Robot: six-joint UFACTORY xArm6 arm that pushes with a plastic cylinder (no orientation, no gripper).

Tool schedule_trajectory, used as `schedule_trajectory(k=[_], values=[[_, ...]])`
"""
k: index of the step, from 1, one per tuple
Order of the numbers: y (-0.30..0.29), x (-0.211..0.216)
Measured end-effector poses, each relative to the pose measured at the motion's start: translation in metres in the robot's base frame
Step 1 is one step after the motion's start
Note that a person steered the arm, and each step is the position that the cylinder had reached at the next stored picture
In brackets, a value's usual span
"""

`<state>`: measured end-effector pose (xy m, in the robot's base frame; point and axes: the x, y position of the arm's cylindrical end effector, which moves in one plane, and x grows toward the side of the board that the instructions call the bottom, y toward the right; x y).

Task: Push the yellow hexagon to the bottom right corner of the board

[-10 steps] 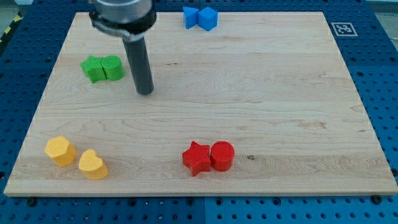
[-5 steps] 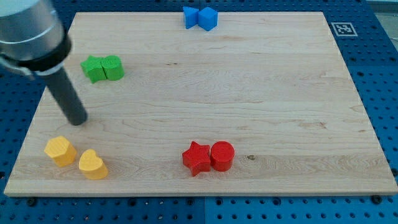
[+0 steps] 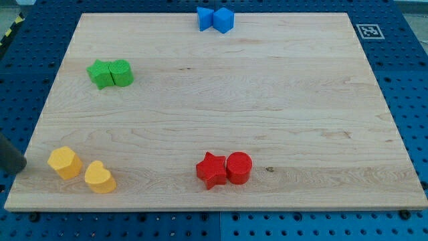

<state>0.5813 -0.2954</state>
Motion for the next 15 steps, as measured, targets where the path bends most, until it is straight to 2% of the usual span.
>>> schedule_trajectory(k=[2,4,8,10,11,14,15], values=[[0.014,-0.002],[0.088,-0.022],[0.165,-0.019],[0.196,-0.041],[0.229,-0.045],[0.314,-0.116],[0.346,-0.125]])
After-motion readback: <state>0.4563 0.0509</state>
